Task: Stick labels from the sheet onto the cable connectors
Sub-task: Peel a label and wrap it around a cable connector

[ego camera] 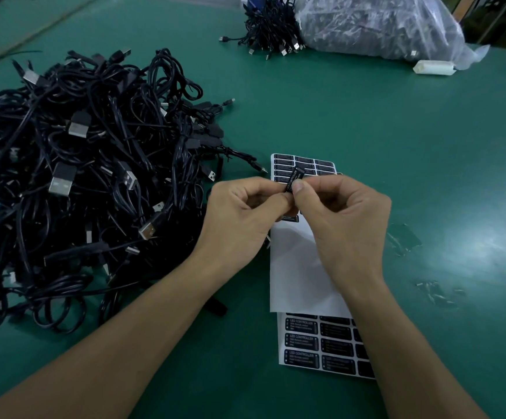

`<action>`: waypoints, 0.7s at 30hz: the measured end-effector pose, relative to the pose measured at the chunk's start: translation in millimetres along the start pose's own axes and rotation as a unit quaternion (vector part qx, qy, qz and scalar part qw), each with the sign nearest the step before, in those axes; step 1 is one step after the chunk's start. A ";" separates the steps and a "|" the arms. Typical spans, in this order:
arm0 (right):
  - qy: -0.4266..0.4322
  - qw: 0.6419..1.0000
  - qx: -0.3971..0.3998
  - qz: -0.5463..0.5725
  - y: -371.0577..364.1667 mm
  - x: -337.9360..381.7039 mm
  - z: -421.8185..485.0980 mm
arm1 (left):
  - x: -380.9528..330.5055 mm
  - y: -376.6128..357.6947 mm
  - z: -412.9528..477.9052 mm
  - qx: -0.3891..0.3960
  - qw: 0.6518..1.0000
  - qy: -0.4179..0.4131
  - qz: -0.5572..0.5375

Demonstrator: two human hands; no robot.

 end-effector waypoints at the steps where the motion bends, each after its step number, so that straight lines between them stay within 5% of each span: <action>1: 0.001 1.000 -0.006 -0.005 0.2 -0.2 -0.2 | 0.1 0.1 0.1 -0.002 1.000 0.001 -0.001; 21: -0.024 0.999 -0.045 0.007 8.1 -4.5 1.5 | 1.8 0.4 0.7 -0.011 1.000 0.006 0.000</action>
Point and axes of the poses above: each hand's wrist, its own z-axis towards the middle knuckle, its own y-axis out of the back of the hand, x = y × z, the point moved 4 cm from there along z, towards the middle knuckle, and after that the axes turned 2 degrees about x, right-handed, at the moved point
